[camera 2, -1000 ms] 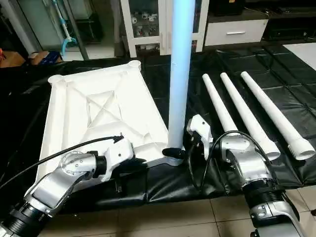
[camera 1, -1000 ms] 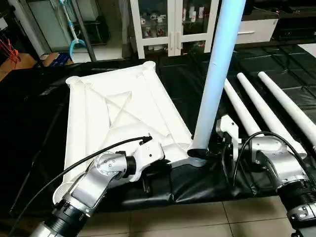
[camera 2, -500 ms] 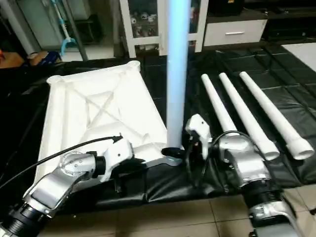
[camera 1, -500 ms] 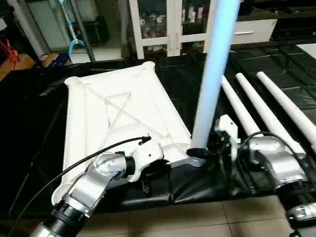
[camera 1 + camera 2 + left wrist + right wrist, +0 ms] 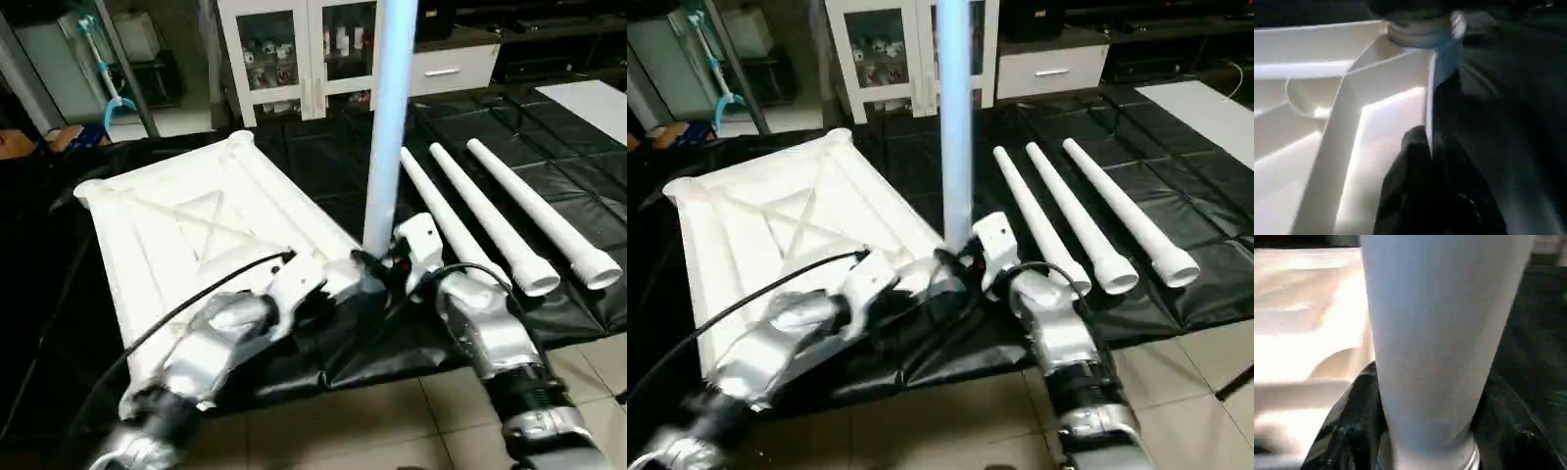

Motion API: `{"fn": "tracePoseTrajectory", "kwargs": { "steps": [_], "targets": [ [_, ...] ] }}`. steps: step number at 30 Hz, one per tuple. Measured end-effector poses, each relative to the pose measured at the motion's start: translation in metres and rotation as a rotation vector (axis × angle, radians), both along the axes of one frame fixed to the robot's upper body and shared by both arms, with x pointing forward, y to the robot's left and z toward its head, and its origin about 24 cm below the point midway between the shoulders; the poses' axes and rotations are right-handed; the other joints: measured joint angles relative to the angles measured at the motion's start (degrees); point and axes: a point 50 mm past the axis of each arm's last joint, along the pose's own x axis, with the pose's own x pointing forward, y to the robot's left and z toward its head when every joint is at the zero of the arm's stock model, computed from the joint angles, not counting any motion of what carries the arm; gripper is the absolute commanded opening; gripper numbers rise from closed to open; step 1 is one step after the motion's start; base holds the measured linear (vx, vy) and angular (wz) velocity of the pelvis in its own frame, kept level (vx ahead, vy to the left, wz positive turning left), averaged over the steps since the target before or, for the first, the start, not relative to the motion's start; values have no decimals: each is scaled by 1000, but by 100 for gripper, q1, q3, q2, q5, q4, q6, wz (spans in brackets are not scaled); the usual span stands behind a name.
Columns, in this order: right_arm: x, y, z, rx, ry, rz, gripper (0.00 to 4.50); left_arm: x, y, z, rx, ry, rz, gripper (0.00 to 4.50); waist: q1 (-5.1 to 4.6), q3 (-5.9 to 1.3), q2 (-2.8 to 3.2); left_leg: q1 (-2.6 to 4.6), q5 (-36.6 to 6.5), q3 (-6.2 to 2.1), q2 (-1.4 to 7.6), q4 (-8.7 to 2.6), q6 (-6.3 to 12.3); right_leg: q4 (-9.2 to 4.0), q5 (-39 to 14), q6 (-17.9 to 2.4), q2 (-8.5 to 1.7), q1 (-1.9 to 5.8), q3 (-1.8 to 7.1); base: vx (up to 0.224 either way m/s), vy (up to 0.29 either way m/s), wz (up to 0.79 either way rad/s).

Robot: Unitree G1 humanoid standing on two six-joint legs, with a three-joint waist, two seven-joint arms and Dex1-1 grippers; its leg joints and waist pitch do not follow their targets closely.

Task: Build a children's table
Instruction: Rotate leg to tighten

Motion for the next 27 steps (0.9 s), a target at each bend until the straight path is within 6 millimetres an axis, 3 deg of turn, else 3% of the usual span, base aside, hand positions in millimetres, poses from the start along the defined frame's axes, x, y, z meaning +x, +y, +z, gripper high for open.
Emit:
{"fn": "tracePoseTrajectory", "kwargs": {
  "steps": [4,9,10,11,14,15,18,23,27],
  "targets": [
    [0,3,-1,3,-11,-56,199,1,-4,-1,1,3,13,0,-82,-2,42,-21,0,-55,-5,-53,0,-122,-12,18,3,68,-50,-15,4,1],
    [-3,2,-1,14,-27,-53,196,1,1,0,12,-6,-7,0,-142,-4,46,-51,0,-66,-32,-55,0,-126,-12,18,2,38,-22,0,0,0],
    [-3,2,-1,18,-29,-46,252,1,2,0,13,-8,-14,0,-156,-4,48,-59,0,-68,-34,-55,0,-126,-11,17,1,29,-19,0,0,0],
    [-3,3,-1,28,-26,-28,266,0,5,-1,15,-11,-20,0,-179,-5,48,-64,0,-70,-34,-55,1,-126,-11,16,2,26,-20,0,0,0],
    [-9,5,3,104,-32,79,272,-2,18,-2,34,-30,-25,0,-260,-5,52,-71,0,-76,-34,-58,1,-122,-9,14,4,19,-23,0,0,0],
    [-11,3,5,122,-36,120,301,-3,24,-2,41,-36,-35,0,-278,-4,51,-76,0,-87,-34,-57,1,-120,-9,14,5,15,-28,0,0,0],
    [-13,-3,13,134,-49,237,316,-7,35,-2,59,-45,-78,0,-297,-1,48,-87,0,-91,-33,-57,1,-117,-3,4,7,1,-29,0,0,0],
    [-18,-27,29,52,-58,427,358,-27,46,-1,47,-19,-237,0,-228,-3,42,-83,0,-86,-33,-57,1,-105,8,-14,7,8,-20,0,0,0],
    [-21,-33,29,9,-38,499,396,-32,44,1,46,-9,-309,0,-93,-5,40,-84,1,-67,-34,-42,2,-60,38,-62,5,7,2,0,0,0]
  ]
}}
